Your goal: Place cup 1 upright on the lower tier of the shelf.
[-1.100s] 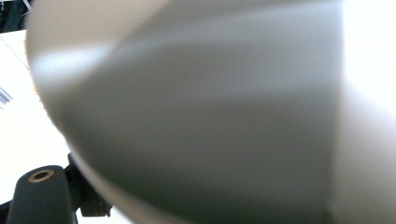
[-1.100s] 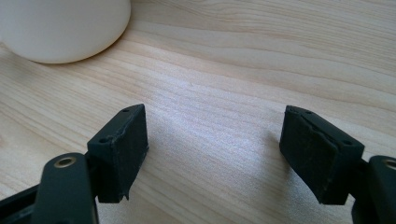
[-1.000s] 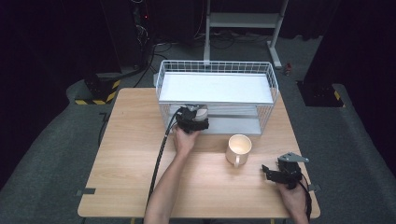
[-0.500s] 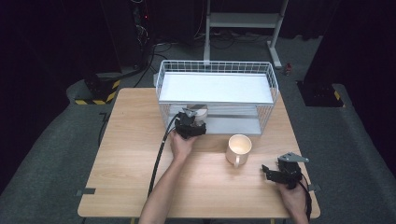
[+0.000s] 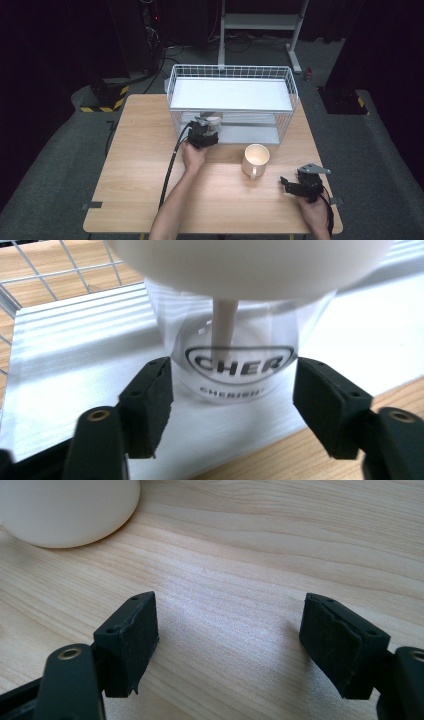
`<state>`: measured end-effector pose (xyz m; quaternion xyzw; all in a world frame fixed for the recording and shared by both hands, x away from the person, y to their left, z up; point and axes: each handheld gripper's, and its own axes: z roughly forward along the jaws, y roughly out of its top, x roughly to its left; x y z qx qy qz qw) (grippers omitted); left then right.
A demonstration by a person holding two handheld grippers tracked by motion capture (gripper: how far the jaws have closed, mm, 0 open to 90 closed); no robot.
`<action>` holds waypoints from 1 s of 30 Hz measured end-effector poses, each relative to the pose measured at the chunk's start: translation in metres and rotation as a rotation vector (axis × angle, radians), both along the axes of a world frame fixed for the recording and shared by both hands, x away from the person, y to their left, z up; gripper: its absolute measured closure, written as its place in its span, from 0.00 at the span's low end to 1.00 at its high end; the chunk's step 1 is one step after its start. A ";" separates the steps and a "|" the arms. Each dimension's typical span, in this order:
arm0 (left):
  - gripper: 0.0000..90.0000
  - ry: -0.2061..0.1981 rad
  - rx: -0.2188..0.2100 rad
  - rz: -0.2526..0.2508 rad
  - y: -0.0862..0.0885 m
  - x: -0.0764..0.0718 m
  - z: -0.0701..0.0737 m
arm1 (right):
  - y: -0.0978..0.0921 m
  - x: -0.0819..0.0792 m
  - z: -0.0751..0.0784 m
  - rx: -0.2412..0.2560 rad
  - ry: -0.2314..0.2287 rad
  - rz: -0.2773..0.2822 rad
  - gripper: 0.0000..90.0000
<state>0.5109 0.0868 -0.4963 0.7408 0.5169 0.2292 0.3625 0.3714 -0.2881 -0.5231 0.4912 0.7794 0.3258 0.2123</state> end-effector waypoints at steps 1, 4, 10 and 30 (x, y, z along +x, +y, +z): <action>0.36 0.003 0.000 -0.001 0.000 0.001 0.000 | 0.000 0.000 0.000 0.000 0.000 0.000 0.26; 0.36 0.010 0.010 0.004 0.000 0.003 0.000 | 0.000 0.000 0.000 0.000 0.000 0.000 0.26; 0.37 0.011 0.016 0.010 -0.002 0.008 0.000 | 0.000 0.000 0.000 0.000 0.000 0.000 0.26; 0.35 0.039 0.003 0.001 0.000 0.009 0.005 | 0.000 0.000 0.000 0.000 0.000 0.000 0.26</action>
